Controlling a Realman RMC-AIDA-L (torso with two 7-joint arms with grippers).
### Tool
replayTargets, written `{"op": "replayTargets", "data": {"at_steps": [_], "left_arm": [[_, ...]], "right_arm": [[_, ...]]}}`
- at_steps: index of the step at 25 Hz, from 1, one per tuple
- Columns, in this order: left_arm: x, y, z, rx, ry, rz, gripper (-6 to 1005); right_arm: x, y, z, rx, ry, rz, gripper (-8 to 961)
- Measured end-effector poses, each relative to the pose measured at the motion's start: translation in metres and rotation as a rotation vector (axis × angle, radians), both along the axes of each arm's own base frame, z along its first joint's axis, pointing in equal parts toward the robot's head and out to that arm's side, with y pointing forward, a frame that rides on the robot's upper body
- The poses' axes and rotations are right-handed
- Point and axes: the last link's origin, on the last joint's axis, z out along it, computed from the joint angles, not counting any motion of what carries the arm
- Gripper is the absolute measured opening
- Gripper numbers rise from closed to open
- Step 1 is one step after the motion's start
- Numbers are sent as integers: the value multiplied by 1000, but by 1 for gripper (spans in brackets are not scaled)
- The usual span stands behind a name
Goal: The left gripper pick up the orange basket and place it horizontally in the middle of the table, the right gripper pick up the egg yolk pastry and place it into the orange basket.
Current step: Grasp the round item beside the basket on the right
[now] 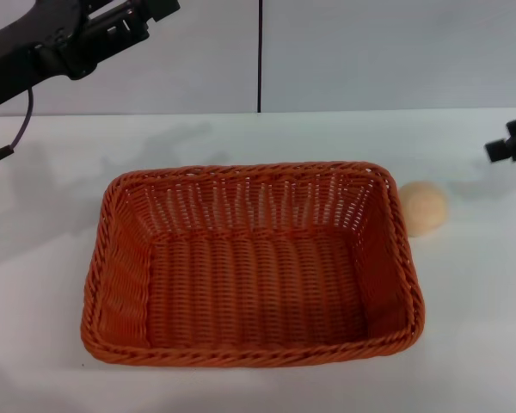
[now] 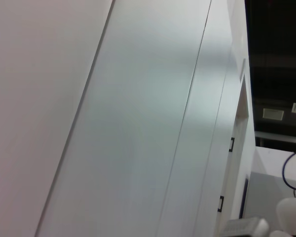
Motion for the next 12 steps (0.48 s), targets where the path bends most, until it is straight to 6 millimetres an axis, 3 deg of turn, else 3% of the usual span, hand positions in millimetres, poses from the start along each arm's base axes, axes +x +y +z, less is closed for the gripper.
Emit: {"op": "replayTargets", "data": {"at_steps": [5,12], "left_arm": [[0,1,-6,-21,-15,5,717],[2,3,-18,-44,-11,-1,716]], "right_arm": [[-2,9,-34,-64,-166,17,636],[-9,12,-67,-100,-247,66,634]]}}
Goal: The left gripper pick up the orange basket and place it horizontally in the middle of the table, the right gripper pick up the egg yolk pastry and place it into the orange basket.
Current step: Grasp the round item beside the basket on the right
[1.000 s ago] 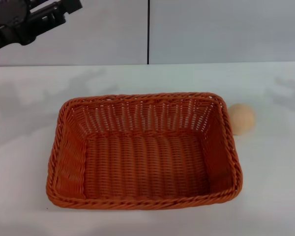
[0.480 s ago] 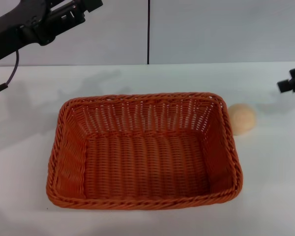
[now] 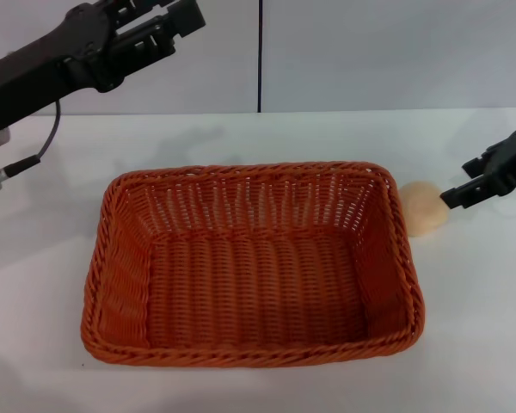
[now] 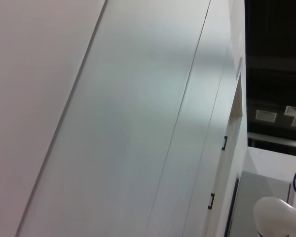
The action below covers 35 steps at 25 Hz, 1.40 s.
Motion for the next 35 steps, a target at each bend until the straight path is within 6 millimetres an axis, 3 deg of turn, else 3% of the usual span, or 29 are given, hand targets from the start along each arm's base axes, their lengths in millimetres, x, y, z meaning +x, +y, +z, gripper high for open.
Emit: {"op": "replayTargets", "data": {"at_steps": [14,22,35], "left_arm": [[4,8,-4,-2,19,11,716],[4,9,-5,-8,25,11,715],[4,9,-6,-16,24,18,714]], "right_arm": [[-3,1,-34,-30,16,17,630],[-5,-1,-39,-45,22,20,628],[-6,-3,-46,-48,24,23,334]]}}
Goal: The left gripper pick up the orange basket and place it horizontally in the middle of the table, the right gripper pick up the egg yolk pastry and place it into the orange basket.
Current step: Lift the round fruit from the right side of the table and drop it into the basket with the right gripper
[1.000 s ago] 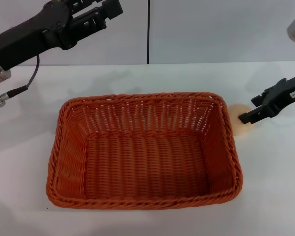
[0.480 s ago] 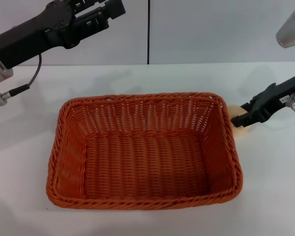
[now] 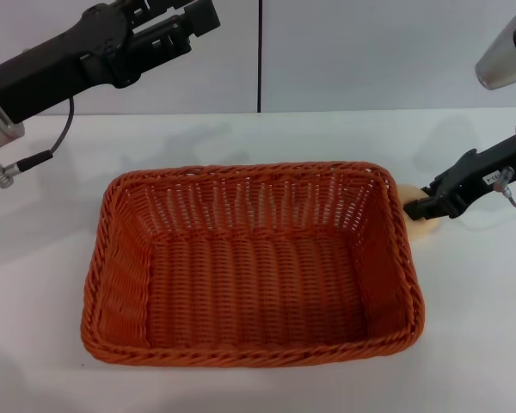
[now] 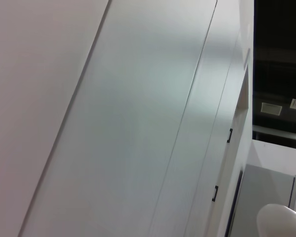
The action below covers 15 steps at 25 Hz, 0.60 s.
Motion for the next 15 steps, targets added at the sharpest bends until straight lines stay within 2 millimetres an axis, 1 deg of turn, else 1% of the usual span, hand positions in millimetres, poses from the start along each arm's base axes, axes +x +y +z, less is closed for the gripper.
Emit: {"op": "replayTargets", "data": {"at_steps": [3,7,12,15], "left_arm": [[0,0,0,-3,-1,2,714],[-1,-1,-1,-6,-1,3,714],[-1,-1,0,-9,-2,2,714],[-2,-2,0,-10,-2,2,714]], "right_arm": [[1,0,-1,13,7,-4,244],[1,-1,3,50,42,-11,212],[4,-2,20,145,53,-36,173],[8,-5,35,223,51,-57,153]]}}
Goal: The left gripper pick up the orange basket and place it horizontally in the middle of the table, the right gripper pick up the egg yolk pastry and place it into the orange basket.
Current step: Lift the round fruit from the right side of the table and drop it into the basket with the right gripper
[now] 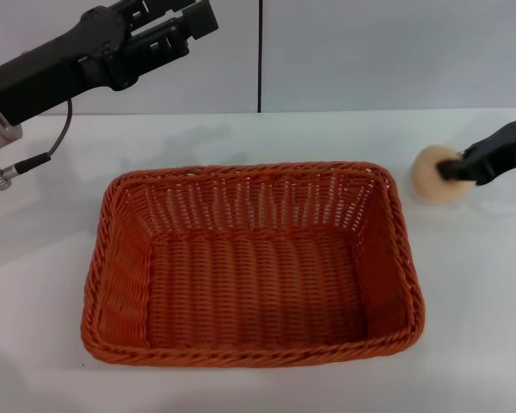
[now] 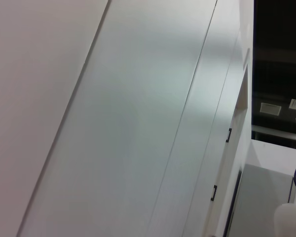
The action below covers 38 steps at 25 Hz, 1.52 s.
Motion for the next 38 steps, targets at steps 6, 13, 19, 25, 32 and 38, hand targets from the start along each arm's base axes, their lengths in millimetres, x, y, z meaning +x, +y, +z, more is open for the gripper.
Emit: {"op": "replayTargets", "data": {"at_steps": [6,13,19,25,32,38], "left_arm": [[-1,0,0,-1,4,4,714],[-2,0,-1,2,12,2,714],[-2,1,-1,4,13,4,714],[1,2,-1,6,14,-5,714],[-1,0,-3,-1,18,-2,714],[-6,-4,-4,-6,19,13,714]], "right_arm": [[-3,-10,35,190,116,32,121],[-29,-41,75,338,550,310,71],[-51,-84,77,241,857,625,57],[-62,-92,50,30,1043,640,50],[-59,-86,17,-50,1068,594,47],[-60,-75,0,-83,1003,526,59]]}}
